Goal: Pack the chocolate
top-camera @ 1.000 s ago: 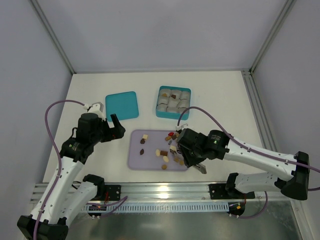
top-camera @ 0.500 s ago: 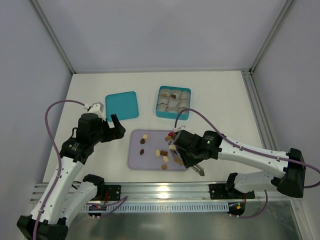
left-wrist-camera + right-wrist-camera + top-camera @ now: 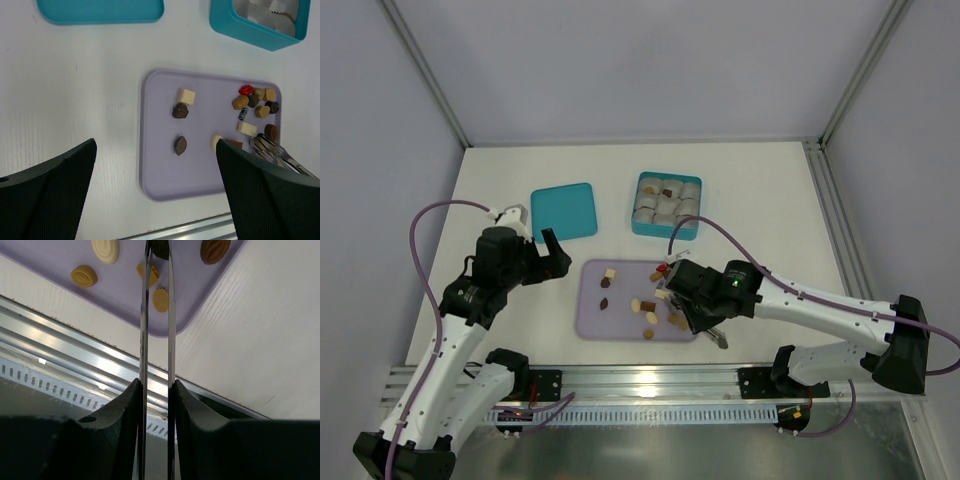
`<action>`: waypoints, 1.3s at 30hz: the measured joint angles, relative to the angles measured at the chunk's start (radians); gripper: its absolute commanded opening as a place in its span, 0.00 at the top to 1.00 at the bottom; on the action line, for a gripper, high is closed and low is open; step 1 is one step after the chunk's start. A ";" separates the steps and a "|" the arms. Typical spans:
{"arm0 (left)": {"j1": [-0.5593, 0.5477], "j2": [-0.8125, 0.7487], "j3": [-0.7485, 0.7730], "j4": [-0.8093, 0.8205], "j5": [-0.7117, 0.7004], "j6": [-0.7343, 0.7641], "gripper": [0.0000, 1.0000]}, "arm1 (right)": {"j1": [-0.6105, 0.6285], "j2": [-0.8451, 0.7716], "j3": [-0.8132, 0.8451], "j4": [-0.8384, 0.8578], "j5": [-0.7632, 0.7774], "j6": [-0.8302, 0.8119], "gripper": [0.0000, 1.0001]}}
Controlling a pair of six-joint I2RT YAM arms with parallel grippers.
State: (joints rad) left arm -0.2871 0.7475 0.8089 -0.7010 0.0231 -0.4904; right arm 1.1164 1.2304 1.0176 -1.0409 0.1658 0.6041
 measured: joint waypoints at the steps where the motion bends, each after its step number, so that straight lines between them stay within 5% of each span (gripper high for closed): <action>1: 0.000 0.000 0.000 0.000 -0.001 0.000 0.00 | 0.000 0.000 0.010 -0.008 0.005 -0.001 0.69; 11: -0.002 0.000 0.000 0.000 -0.003 0.000 0.00 | -0.034 -0.003 0.134 -0.057 0.037 -0.039 0.70; 20: -0.002 0.001 0.000 0.000 -0.003 0.000 0.00 | -0.328 0.038 0.309 -0.011 0.015 -0.186 0.70; 29: -0.002 0.004 0.000 0.000 -0.004 0.000 0.00 | -0.581 0.343 0.526 0.129 0.003 -0.292 0.70; 39: -0.004 0.005 0.000 0.000 -0.004 0.000 0.00 | -0.661 0.625 0.750 0.162 0.033 -0.340 0.70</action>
State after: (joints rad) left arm -0.2913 0.7528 0.8089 -0.7010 0.0193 -0.4908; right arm 0.4553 1.8553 1.7676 -0.8787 0.1986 0.2638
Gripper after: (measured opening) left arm 0.996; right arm 0.315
